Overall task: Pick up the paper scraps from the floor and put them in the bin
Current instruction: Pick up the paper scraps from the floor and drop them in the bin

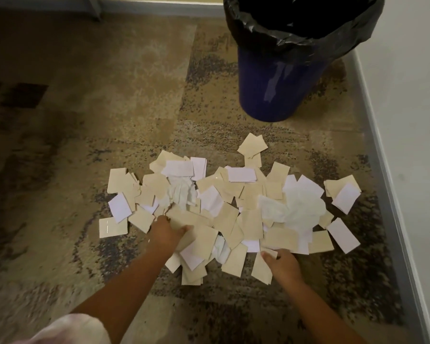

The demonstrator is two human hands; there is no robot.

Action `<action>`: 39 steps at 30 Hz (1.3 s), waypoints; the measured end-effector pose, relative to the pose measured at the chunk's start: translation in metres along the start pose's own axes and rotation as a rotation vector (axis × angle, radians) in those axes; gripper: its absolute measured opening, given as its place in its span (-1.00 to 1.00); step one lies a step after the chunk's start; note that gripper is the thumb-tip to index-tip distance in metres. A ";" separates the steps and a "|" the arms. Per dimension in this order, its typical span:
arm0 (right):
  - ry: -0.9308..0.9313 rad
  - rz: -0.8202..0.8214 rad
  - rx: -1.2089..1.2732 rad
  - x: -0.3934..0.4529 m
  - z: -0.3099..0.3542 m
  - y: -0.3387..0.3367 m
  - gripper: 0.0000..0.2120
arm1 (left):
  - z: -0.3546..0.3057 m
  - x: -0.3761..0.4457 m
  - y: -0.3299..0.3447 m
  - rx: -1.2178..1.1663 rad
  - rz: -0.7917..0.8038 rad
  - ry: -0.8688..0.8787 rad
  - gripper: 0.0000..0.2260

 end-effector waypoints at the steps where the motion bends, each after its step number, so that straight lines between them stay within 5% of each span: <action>1: -0.030 0.023 0.005 -0.002 0.006 0.000 -0.81 | -0.004 -0.003 0.003 -0.044 0.011 -0.004 -0.44; 5: -0.006 0.163 0.180 -0.017 0.015 0.007 -0.87 | -0.013 -0.015 0.017 -0.099 0.128 0.029 -0.78; 10: 0.170 0.249 0.463 -0.027 0.010 0.020 -0.89 | -0.006 -0.023 0.024 -0.157 0.131 0.004 -0.69; 17: 0.186 -0.208 0.556 -0.012 0.015 0.008 -0.67 | 0.015 -0.027 0.017 -0.290 0.112 -0.051 -0.68; 22: 0.161 -0.088 0.587 -0.003 0.039 0.012 -0.71 | 0.025 -0.036 0.031 -0.262 0.165 -0.043 -0.68; 26: 0.098 -0.129 0.362 0.012 0.045 0.013 -0.42 | 0.012 -0.040 0.030 -0.219 0.147 0.053 -0.70; 32: -0.100 -0.187 0.151 -0.014 0.066 -0.033 -0.71 | -0.009 -0.045 -0.005 -0.013 -0.043 0.422 -0.84; 39: -0.275 -0.285 0.060 -0.030 0.105 -0.114 -0.73 | -0.106 -0.051 -0.090 -0.024 -0.381 0.804 -0.84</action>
Point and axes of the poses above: each hand's wrist, its own x-axis towards the middle knuckle, its own y-axis out of the palm, z = x × y, the point moved 5 cm from there along x, towards the middle knuckle, and after that the axes turned 10 degrees about -z, right-handed, at the moved point
